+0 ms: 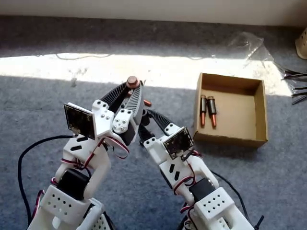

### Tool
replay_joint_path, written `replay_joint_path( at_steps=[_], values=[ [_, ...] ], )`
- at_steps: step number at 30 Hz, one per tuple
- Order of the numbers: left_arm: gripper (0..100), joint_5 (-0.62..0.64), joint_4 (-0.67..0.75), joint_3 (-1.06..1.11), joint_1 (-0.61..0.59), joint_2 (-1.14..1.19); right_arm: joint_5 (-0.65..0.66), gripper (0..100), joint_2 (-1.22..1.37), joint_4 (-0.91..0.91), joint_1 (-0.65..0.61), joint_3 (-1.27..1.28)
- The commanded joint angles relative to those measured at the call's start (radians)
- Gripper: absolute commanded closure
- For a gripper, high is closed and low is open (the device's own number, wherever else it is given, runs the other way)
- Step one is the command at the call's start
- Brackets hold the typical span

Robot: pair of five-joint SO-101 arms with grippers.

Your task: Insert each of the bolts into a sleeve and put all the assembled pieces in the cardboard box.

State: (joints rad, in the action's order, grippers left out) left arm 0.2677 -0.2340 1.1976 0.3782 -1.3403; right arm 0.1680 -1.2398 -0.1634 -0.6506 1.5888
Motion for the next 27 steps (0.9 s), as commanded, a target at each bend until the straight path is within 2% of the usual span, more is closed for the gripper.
replay_joint_path(
  at_steps=[1,4,27],
  values=[
    [99,0.015,-0.032,-0.090,-0.035,0.008,0.012,99.4,-0.019,-0.030,-0.001,-0.010],
    [99,0.017,-0.092,-0.128,-0.028,0.010,0.012,99.4,-0.019,-0.030,-0.001,-0.010],
    [99,0.052,-0.092,-0.041,-0.027,0.008,0.014,99.4,-0.019,-0.030,-0.001,0.007]
  ],
)
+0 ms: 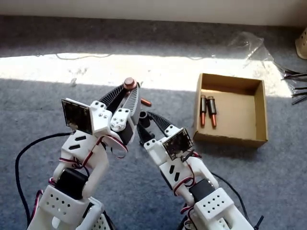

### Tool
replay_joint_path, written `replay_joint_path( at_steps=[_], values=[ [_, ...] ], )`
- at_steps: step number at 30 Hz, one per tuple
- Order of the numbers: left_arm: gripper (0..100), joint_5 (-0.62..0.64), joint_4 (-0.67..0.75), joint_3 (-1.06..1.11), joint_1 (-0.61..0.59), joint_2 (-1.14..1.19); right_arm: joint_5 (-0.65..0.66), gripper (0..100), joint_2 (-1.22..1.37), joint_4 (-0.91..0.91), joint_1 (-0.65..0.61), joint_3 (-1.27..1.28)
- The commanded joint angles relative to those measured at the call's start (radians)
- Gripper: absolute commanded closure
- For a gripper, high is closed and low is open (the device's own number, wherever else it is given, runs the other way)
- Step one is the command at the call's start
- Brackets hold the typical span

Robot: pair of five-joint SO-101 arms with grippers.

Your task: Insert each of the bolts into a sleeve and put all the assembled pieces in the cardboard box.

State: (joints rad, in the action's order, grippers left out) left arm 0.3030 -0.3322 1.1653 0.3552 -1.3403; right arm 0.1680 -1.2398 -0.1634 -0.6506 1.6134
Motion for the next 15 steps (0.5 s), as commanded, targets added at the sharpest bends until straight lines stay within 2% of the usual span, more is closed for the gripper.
replay_joint_path(
  at_steps=[1,15],
  values=[
    [99,0.017,0.006,-0.005,-0.004,0.008,0.014,99.4,-0.019,-0.030,-0.001,-0.018],
    [99,0.017,0.006,0.015,0.027,0.002,0.014,99.4,-0.019,-0.030,-0.001,-0.021]
  ],
)
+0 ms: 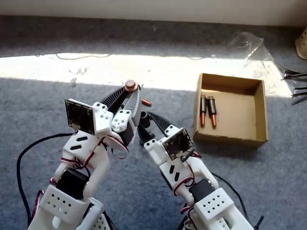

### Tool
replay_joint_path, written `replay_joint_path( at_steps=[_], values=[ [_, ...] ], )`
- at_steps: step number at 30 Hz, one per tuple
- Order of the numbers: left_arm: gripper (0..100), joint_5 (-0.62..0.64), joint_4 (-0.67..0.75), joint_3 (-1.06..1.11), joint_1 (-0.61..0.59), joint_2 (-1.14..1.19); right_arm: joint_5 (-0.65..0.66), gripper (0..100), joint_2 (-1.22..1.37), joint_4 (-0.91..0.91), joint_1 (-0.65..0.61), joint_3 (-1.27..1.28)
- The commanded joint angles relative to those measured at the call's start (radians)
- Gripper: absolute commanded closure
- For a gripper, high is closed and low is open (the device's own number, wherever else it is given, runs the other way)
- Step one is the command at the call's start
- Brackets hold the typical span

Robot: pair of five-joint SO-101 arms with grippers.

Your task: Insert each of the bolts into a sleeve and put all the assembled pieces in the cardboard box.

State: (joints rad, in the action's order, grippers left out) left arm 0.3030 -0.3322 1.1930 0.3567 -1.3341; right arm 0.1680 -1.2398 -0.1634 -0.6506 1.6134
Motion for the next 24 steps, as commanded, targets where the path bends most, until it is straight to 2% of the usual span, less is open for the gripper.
replay_joint_path(
  at_steps=[1,24],
  values=[
    [99,0.017,0.006,-0.012,0.036,-0.004,0.014,99.4,-0.019,-0.030,-0.001,-0.021],
    [99,0.015,0.008,0.012,0.042,-0.001,0.014,99.4,-0.019,-0.030,-0.001,-0.022]
  ],
)
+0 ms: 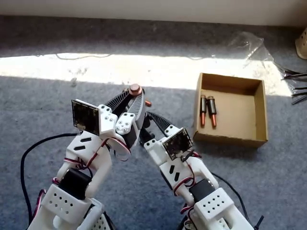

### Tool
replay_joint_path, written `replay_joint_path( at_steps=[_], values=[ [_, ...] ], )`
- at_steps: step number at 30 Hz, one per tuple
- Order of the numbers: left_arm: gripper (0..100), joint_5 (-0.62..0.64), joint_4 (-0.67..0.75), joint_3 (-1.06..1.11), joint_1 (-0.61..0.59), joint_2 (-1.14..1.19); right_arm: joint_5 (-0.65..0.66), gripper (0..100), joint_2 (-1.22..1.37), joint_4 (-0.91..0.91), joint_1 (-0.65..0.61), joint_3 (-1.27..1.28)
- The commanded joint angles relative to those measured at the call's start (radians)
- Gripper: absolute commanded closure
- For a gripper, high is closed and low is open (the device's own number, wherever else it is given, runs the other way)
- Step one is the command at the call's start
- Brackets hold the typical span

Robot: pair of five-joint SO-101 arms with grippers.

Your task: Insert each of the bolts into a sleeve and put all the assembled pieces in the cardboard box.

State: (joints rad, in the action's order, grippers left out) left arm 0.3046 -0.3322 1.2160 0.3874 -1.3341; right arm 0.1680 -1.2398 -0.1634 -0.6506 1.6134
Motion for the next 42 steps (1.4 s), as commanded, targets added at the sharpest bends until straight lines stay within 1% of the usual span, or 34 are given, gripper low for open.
replay_joint_path(
  at_steps=[1,18,23,27,42],
  values=[
    [99,0.014,0.008,-0.008,0.012,-0.002,0.014,99.4,-0.019,-0.030,-0.001,-0.022],
    [99,0.014,0.008,0.022,0.012,-0.002,0.012,99.4,-0.019,-0.030,-0.001,-0.022],
    [99,0.014,0.008,0.051,0.012,-0.007,0.012,99.4,-0.019,-0.030,0.002,-0.022],
    [99,0.015,0.008,0.074,0.002,-0.007,0.009,99.4,-0.019,-0.030,0.031,-0.022],
    [99,0.008,0.006,0.134,-0.004,-0.008,0.008,99.4,-0.019,-0.030,0.028,-0.022]
  ],
)
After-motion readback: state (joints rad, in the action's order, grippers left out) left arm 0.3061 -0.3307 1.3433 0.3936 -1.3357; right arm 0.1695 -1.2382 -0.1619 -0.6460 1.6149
